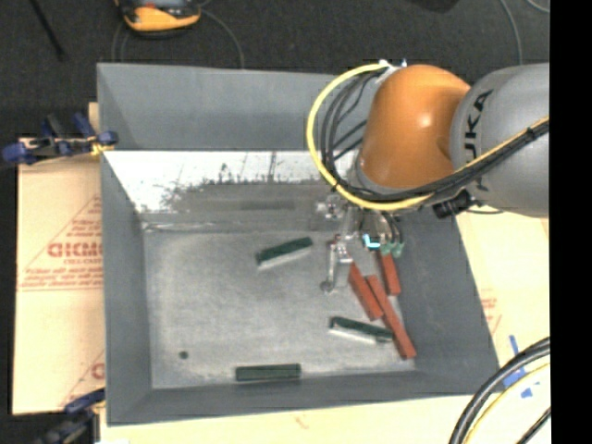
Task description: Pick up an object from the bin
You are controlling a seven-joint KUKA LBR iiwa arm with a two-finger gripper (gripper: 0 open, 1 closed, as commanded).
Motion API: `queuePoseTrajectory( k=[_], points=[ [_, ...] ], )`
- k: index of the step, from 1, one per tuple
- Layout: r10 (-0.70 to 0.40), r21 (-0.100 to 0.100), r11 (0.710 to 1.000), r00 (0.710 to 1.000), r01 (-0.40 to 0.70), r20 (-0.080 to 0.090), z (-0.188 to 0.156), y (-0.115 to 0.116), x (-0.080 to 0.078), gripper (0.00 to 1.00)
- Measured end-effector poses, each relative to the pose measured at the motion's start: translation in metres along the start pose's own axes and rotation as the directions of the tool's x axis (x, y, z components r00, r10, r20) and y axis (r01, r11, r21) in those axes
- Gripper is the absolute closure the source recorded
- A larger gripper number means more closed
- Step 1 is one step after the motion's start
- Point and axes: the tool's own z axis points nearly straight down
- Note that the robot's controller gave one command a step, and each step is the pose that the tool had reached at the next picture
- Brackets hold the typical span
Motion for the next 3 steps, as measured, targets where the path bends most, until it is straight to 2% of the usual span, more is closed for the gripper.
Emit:
queuePoseTrajectory(
  k=[1,2,3],
  points=[
    [0.0,0.0,1.0,1.0,0.0,0.008,-0.005,0.0,-0.002,0.0],
    [-0.088,0.001,0.996,0.996,0.088,0.013,0.039,0.005,-0.026,0.0],
    [-0.148,0.002,0.989,0.989,0.148,0.012,0.064,0.01,-0.076,0.0]
  ],
)
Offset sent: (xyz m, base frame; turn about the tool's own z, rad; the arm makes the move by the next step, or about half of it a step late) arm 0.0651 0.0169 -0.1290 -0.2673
